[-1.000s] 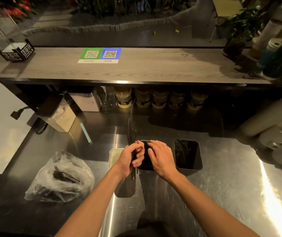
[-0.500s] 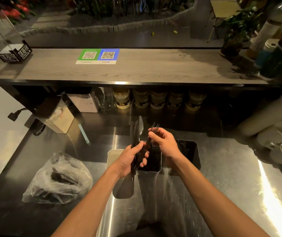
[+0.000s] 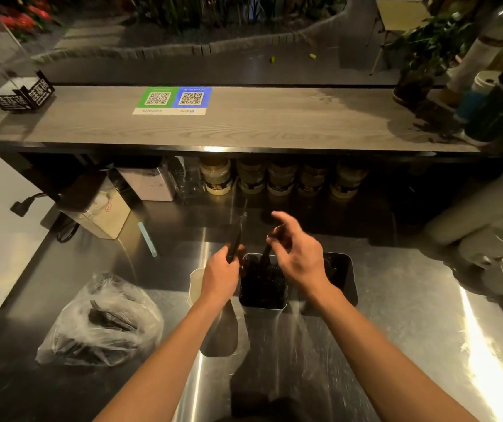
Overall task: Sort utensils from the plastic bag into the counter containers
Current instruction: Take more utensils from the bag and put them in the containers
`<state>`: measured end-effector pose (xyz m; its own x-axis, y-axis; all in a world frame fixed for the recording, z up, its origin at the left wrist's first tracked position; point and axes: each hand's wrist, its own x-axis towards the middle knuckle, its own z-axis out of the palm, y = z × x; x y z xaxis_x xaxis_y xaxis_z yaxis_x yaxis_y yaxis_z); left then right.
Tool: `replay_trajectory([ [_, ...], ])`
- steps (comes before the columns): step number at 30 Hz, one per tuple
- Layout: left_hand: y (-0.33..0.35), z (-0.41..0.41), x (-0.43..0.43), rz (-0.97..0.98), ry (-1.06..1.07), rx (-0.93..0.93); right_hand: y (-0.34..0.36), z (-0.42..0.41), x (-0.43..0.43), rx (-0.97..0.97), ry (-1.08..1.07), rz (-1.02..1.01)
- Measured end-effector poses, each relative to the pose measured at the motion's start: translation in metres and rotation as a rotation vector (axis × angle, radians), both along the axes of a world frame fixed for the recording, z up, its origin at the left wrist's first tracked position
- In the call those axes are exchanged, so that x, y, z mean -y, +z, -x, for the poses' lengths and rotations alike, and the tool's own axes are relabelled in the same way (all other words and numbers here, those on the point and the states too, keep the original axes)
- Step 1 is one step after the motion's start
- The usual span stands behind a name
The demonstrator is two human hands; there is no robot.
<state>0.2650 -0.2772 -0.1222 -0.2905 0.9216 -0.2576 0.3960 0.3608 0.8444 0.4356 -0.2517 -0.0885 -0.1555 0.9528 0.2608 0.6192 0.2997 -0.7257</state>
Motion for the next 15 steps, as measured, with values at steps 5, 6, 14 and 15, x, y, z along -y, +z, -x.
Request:
replay_trajectory([
  [5, 0.001, -0.004, 0.003, 0.023, -0.038, 0.007, -0.034, 0.009, 0.005, 0.388, 0.187, 0.189],
  [6, 0.002, -0.005, 0.004, 0.017, -0.03, 0.03, -0.041, 0.01, 0.007, 0.415, 0.184, 0.19],
  [14, 0.004, -0.008, 0.004, -0.032, -0.076, 0.327, -0.041, 0.008, 0.006, 0.236, 0.091, 0.292],
  [15, 0.006, -0.009, 0.003, -0.03, -0.103, 0.427, -0.033, 0.008, 0.005, 0.05, 0.01, 0.339],
])
